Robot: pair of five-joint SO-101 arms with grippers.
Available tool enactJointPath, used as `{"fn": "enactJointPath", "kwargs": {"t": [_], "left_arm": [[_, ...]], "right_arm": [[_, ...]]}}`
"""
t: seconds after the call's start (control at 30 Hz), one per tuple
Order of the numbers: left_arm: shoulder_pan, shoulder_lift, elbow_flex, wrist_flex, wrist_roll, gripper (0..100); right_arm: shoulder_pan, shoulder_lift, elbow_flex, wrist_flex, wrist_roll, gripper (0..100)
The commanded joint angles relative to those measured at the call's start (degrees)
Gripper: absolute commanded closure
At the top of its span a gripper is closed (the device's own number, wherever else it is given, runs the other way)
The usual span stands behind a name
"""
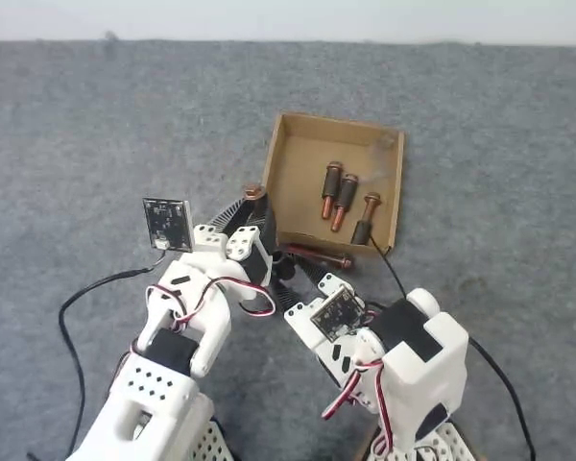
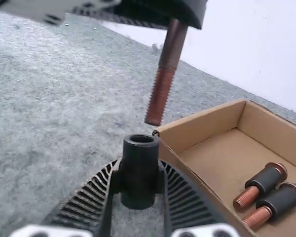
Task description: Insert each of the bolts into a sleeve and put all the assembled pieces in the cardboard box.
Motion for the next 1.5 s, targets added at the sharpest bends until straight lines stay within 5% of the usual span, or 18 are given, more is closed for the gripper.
{"fn": "enactJointPath", "kwargs": {"t": [0.0, 0.4, 0.87, 1.47], "left_arm": [[0.09, -2.29, -0.92, -2.02, -0.44, 99], [0.18, -10.11, 5.41, -7.56, -0.44, 99], [2.02, -34.81, 10.15, 10.90, -0.53, 99], [2.37, -34.81, 10.07, 11.43, -0.53, 99]], "right_arm": [[0.31, -3.30, -1.23, 0.04, -0.62, 99.2], [0.84, -3.30, -1.23, 0.04, -0.70, 99.2], [0.84, -3.38, -0.79, -0.40, -3.08, 99.2], [0.40, -3.82, 2.11, -5.23, -3.87, 99.2]]}}
